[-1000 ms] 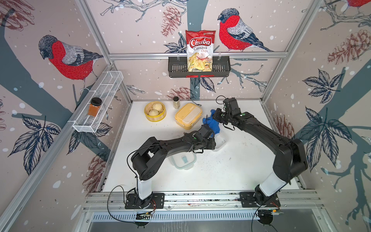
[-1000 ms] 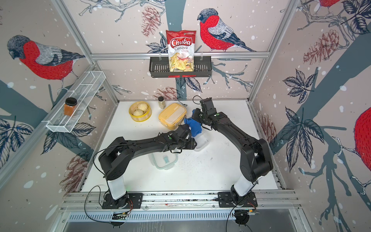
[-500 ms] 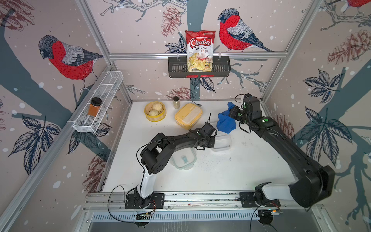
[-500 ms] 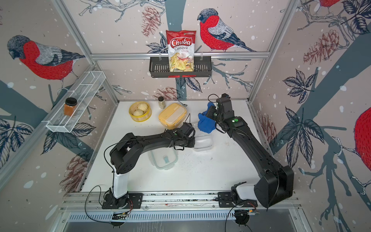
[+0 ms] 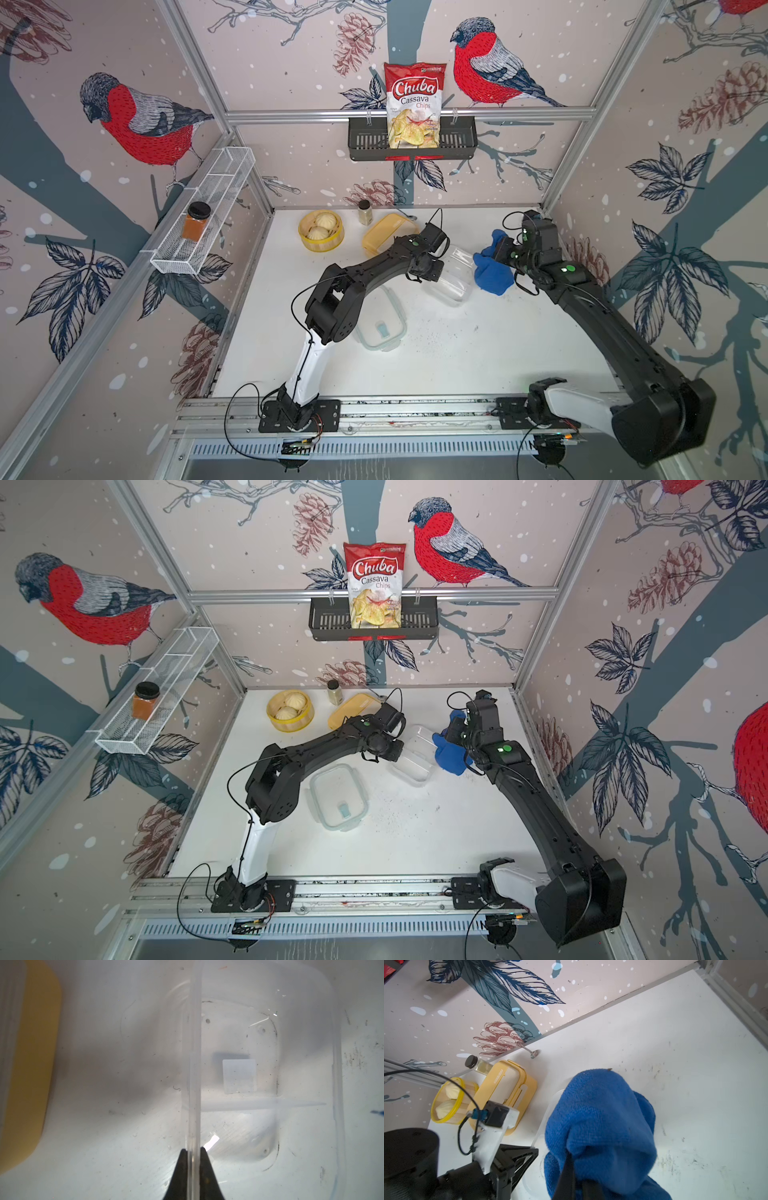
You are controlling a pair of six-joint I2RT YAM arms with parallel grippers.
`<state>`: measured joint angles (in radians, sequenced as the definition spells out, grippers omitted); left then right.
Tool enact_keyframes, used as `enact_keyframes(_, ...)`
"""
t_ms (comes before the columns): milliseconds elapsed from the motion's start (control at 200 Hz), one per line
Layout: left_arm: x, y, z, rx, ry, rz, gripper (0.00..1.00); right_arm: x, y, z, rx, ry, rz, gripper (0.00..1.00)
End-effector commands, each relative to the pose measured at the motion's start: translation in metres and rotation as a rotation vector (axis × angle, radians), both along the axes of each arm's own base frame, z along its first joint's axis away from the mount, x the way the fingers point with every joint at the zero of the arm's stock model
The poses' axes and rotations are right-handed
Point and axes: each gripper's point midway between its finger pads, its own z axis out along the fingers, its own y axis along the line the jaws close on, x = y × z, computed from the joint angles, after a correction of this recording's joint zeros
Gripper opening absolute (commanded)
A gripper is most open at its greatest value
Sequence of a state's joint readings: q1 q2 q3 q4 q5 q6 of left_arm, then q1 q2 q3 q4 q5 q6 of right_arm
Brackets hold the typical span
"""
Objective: Wipe the insides of the lunch boxes
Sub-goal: Pick up the lunch box from the center of the board.
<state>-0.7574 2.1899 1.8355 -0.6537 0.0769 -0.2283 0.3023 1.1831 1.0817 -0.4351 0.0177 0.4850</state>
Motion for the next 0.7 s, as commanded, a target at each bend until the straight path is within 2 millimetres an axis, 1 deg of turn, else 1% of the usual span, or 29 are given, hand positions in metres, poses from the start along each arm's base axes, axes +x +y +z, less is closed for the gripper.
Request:
enact_keyframes(0, -0.01, 0.008, -0.009, 0.074, 0.034, -0.118, 0.09, 0.002, 0.017, 0.018, 0.018, -0.063, 0.097, 0.02)
enact_keyframes(40, -0.011, 0.009, -0.012, 0.077, 0.037, -0.136, 0.09, 0.005, 0.018, 0.018, 0.006, -0.065, 0.1, 0.02)
enact_keyframes(125, -0.011, 0.01, -0.013, 0.071, 0.04, -0.155, 0.07, 0.013, 0.021, 0.005, -0.033, -0.034, 0.117, 0.02)
enact_keyframes(140, -0.012, 0.011, -0.013, 0.069, 0.043, -0.162, 0.07, 0.014, 0.022, 0.006, -0.038, -0.037, 0.122, 0.02)
enact_keyframes(150, -0.012, 0.01, -0.013, 0.066, 0.043, -0.168, 0.06, 0.017, 0.023, -0.001, -0.045, -0.021, 0.125, 0.02)
enact_keyframes(170, -0.013, 0.011, -0.014, 0.065, 0.044, -0.177, 0.06, 0.019, 0.025, -0.007, -0.057, -0.009, 0.13, 0.02)
enact_keyframes(305, -0.022, 0.017, -0.015, 0.079, 0.032, -0.236, 0.05, 0.03, 0.036, -0.038, -0.138, 0.05, 0.19, 0.01)
enact_keyframes(390, -0.024, 0.022, -0.017, 0.092, 0.014, -0.261, 0.06, 0.032, 0.049, -0.055, -0.176, 0.104, 0.254, 0.01)
enact_keyframes(455, -0.025, 0.023, -0.017, 0.093, -0.002, -0.277, 0.06, 0.031, 0.064, -0.067, -0.195, 0.14, 0.31, 0.02)
enact_keyframes(535, -0.022, 0.024, -0.016, 0.105, -0.018, -0.275, 0.06, 0.026, 0.083, -0.088, -0.23, 0.203, 0.383, 0.02)
enact_keyframes(595, -0.02, 0.025, -0.015, 0.106, -0.033, -0.274, 0.05, 0.021, 0.089, -0.108, -0.284, 0.267, 0.414, 0.02)
enact_keyframes(696, -0.016, 0.026, -0.012, 0.089, -0.071, -0.261, 0.04, 0.011, 0.098, -0.137, -0.317, 0.362, 0.459, 0.02)
